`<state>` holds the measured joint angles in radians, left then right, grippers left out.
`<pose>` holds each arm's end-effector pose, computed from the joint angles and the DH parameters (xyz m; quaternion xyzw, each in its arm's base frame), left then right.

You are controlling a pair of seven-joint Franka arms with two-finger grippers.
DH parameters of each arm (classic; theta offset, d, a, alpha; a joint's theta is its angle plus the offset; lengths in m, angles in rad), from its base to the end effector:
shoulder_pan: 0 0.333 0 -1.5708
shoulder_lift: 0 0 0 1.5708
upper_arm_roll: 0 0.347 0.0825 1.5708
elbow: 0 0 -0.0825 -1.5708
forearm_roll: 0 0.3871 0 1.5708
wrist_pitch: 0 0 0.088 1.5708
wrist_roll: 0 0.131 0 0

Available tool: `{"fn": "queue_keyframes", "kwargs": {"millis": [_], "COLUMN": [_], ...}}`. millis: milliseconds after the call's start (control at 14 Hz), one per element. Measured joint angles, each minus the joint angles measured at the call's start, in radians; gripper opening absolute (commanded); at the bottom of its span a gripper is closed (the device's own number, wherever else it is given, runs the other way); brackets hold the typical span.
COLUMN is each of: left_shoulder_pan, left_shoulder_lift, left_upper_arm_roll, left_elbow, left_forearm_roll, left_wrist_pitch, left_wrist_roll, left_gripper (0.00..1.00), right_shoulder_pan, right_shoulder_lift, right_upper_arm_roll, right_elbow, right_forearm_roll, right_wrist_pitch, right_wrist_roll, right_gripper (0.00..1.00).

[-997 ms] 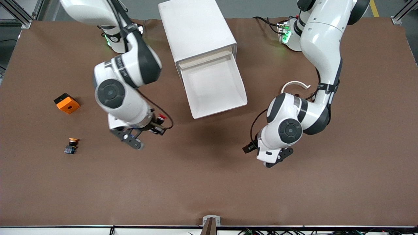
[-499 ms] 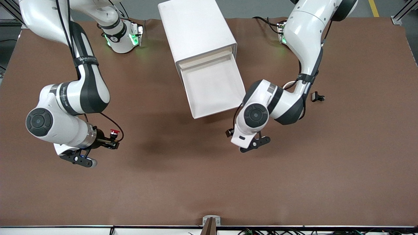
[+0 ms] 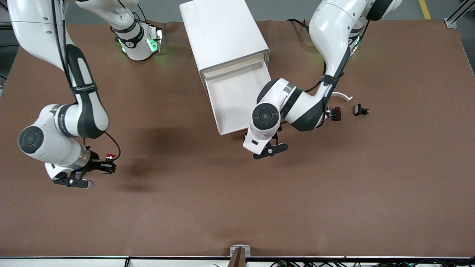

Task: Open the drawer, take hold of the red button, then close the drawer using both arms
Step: 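Carry the red button toward the yellow button with the right gripper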

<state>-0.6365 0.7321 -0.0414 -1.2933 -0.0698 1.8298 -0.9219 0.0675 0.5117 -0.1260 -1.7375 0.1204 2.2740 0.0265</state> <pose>0.5748 -0.4634 0.2952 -0.9847 -0.1369 0.1015 0.0371 0.6861 -0.0266 0.2900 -0.9971 0.0722 -0.0154 0.0156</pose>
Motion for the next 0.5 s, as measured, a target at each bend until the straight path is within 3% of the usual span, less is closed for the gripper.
{"fn": "queue_keyframes", "kwargs": {"millis": [499], "left_shoulder_pan": [0.002], "left_shoulder_lift": [0.000], "left_upper_arm_roll": [-0.052], "left_elbow": [-0.003], "left_forearm_roll": [0.001], "left_wrist_pitch": [-0.052], "left_wrist_roll": [-0.035], "left_gripper": [1.00], "right_shoulder_pan": [-0.096], "right_shoulder_lift": [0.067], "right_upper_arm_roll": [0.001], "right_elbow": [-0.010], "right_forearm_roll": [0.000], "right_wrist_pitch": [0.097], "right_wrist_roll": [-0.112], "right_gripper": [0.00]}}
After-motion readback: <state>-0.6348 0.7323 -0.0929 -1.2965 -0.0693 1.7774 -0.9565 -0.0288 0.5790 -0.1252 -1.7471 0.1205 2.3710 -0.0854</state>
